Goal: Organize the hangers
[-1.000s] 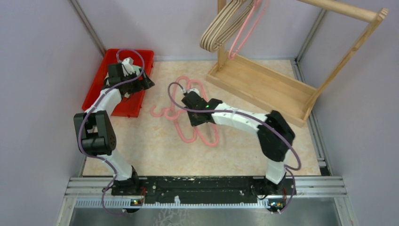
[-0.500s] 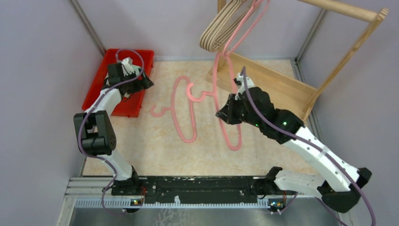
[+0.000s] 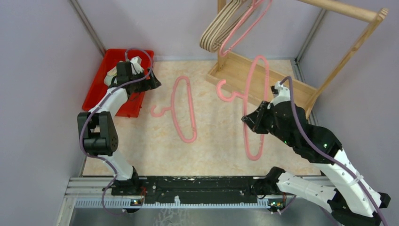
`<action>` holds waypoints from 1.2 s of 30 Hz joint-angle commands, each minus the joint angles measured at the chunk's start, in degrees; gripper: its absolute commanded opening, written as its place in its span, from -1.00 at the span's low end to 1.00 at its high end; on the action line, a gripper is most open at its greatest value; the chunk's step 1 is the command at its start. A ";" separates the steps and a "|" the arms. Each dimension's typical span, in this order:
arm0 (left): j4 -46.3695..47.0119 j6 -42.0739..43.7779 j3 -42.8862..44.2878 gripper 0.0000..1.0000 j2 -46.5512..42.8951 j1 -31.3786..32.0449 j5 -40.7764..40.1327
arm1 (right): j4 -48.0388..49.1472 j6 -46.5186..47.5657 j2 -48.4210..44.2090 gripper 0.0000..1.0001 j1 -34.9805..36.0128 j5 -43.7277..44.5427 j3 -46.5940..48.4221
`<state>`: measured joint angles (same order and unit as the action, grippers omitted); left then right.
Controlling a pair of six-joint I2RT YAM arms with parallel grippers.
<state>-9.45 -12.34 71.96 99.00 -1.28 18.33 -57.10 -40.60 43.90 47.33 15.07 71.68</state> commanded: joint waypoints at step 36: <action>-0.10 2.97 8.26 0.99 0.46 2.89 -2.55 | 60.52 -21.77 30.34 -1.00 -51.38 -47.23 13.69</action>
<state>-10.31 -10.83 78.19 99.00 1.78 15.86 -10.20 -56.23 71.29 -3.18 -29.17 85.76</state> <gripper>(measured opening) 0.997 0.062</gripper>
